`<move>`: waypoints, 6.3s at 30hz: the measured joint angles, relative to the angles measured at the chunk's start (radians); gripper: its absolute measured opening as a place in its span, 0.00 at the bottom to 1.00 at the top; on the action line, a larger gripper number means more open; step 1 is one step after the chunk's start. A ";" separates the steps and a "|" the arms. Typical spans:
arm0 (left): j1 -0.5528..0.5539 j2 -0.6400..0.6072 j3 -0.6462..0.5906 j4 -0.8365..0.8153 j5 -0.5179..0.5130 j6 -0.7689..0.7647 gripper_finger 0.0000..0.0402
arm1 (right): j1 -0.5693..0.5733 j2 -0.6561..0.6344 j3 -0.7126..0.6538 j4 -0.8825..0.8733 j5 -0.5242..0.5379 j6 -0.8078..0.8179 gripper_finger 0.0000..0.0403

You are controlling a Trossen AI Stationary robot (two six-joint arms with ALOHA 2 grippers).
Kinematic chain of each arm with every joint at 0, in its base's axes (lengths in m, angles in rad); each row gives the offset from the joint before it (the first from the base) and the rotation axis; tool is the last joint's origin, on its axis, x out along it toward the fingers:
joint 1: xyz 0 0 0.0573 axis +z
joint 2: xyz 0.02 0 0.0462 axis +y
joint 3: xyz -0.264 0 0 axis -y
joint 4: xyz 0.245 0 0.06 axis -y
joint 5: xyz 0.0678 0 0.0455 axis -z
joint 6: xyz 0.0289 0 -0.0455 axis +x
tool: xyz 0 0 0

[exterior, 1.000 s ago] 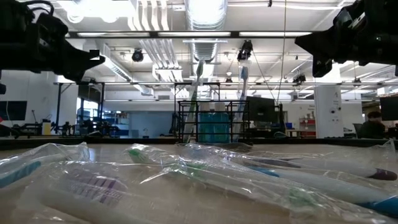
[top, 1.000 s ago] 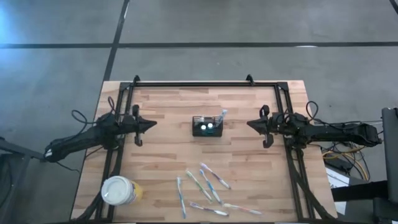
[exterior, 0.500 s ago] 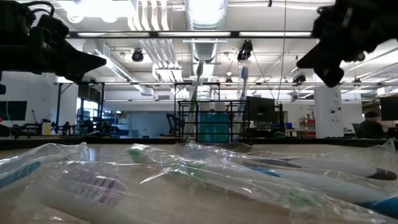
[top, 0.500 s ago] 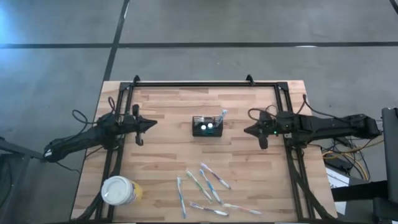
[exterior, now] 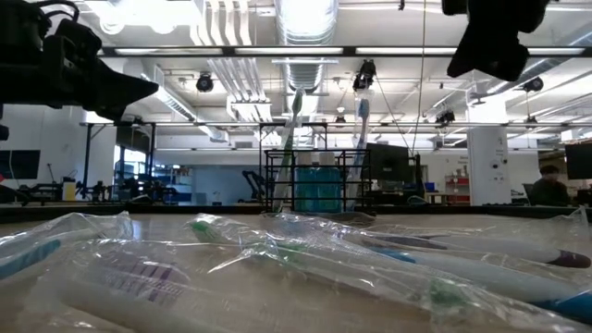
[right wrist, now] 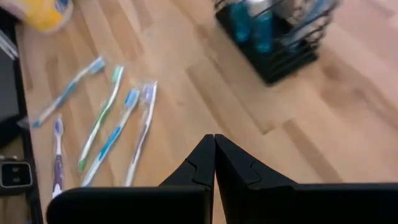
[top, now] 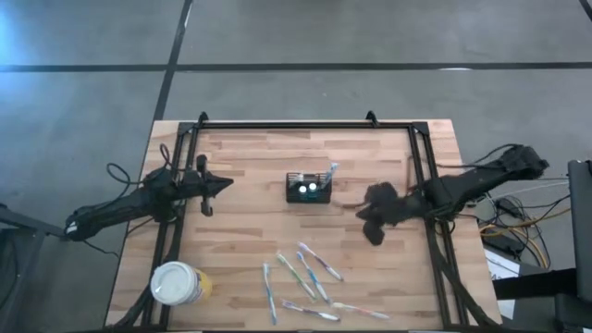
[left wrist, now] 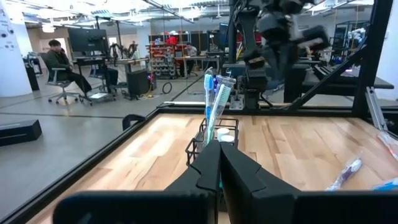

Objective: Pick & Place toothbrushing station
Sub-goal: Put the top purple toothbrush into the wire organizer

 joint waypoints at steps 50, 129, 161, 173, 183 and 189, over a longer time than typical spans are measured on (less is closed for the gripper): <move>0.000 -0.002 -0.004 0.028 0.000 -0.038 0.03 | 0.101 1.031 0.723 -0.272 -0.176 0.168 0.58; 0.000 -0.002 -0.005 0.027 -0.036 -0.059 0.03 | 0.221 -0.505 -0.495 0.905 0.232 -0.893 0.03; 0.000 -0.002 -0.005 0.062 -0.105 -0.098 0.03 | 0.219 -1.097 -0.858 0.874 0.141 -0.987 0.03; 0.000 -0.002 -0.005 0.061 -0.105 -0.090 0.03 | 0.218 -1.096 -0.864 0.833 0.143 -0.932 0.03; 0.000 -0.002 -0.005 0.061 -0.105 -0.090 0.03 | 0.217 -1.096 -0.864 0.840 0.170 -0.952 0.03; 0.000 -0.002 -0.005 0.061 -0.105 -0.089 0.03 | 0.167 -1.081 -0.858 1.064 0.239 -1.085 0.03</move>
